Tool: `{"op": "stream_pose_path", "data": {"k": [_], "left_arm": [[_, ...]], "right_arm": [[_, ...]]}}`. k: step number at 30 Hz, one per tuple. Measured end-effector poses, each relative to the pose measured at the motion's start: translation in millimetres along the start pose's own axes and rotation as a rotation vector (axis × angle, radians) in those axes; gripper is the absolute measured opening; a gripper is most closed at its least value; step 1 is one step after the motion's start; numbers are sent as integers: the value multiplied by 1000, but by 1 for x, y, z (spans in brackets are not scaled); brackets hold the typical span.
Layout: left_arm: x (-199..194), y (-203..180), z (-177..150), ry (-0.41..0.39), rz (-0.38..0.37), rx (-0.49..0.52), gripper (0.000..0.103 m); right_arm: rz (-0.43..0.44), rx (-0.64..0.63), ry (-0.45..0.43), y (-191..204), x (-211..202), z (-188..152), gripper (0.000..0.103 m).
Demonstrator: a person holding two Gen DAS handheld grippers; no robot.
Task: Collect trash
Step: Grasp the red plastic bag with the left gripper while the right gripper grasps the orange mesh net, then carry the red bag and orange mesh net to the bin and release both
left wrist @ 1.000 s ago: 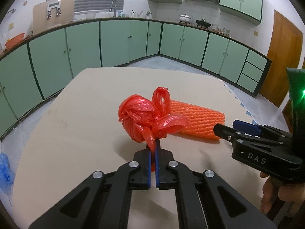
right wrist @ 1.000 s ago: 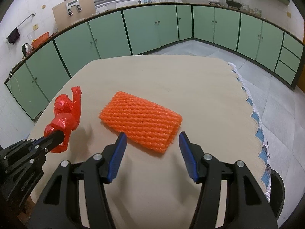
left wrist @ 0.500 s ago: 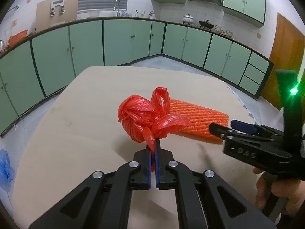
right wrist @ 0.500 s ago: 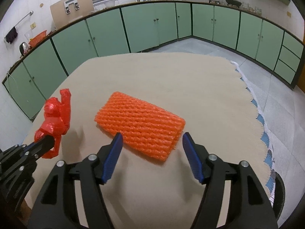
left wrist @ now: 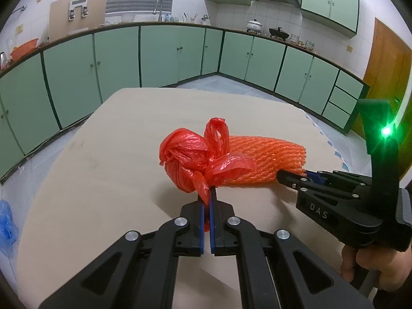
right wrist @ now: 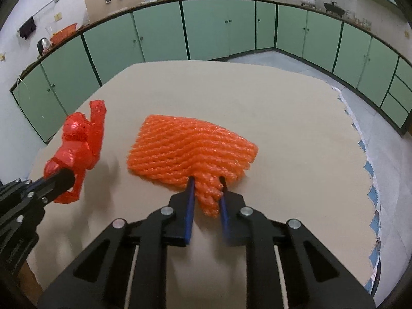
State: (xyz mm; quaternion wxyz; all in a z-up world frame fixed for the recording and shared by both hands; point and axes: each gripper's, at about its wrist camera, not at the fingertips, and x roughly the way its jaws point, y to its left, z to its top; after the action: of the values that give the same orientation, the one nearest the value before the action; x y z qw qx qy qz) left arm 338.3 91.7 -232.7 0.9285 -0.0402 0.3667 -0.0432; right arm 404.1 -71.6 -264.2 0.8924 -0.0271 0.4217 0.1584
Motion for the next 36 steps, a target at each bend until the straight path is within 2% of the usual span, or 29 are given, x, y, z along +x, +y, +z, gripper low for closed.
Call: {"op": "stream_pose_path", "data": {"k": [16,25,31,36], "left_arm": [[-24,-16,1,-37,15,17,3],[-66,-31,-2,-82,4,34,3],[-93,-56,-15,-86,-40,64,3],[-103,-96,-21,-79,-101,104,3]], "right_arm": [[-8,42,-101,-14,-85,-7,14],[-38,58,-154,-23,-136,-24,14],[-65,70,-188,-38,-178,-52,14],[-111,115,-204,-67,-213,-77,14]]}}
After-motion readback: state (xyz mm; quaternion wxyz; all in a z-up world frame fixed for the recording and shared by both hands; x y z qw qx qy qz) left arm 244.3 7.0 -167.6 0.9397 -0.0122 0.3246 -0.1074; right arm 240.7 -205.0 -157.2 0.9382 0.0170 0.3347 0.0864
